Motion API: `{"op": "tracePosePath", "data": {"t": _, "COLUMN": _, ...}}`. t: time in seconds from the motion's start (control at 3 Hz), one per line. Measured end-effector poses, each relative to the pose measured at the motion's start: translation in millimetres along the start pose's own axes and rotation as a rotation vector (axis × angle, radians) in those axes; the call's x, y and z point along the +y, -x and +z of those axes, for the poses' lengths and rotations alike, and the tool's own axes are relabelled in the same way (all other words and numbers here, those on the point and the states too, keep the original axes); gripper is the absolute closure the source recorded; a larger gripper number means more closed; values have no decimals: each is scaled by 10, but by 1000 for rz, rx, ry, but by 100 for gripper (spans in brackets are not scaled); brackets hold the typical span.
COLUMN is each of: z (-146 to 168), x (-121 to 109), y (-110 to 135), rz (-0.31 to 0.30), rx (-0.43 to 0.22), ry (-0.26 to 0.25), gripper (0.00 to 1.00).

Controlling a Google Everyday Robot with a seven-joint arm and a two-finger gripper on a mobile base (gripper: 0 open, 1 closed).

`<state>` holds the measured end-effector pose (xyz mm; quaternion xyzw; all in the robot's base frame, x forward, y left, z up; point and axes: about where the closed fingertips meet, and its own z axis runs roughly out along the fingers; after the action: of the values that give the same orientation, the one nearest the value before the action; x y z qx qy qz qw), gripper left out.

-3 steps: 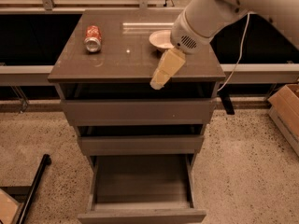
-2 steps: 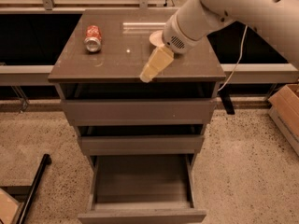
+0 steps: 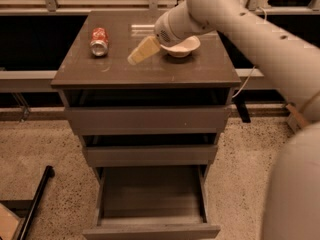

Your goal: Place coke can into bottom drawer

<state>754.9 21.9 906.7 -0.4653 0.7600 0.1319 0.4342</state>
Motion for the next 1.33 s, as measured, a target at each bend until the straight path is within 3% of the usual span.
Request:
{"op": "tracePosePath", "data": {"t": 0.33, "z": 465, "x": -184, "y": 177, "rz": 28, "rx": -52, "ry": 32, "gripper": 0}}
{"op": "tracePosePath", "data": {"t": 0.67, "z": 496, "x": -214, "y": 241, "rz": 37, "rx": -70, "ry": 29, "gripper": 0}}
{"op": "tracePosePath", "data": {"t": 1.0, "z": 691, "x": -163, "y": 238, "rz": 73, "rx": -87, "ry": 49, "gripper": 0}}
{"op": "tracePosePath", "data": {"t": 1.33, "z": 1051, "x": -121, "y": 470, "rz": 89, "rx": -174, "ry": 77, "gripper": 0}}
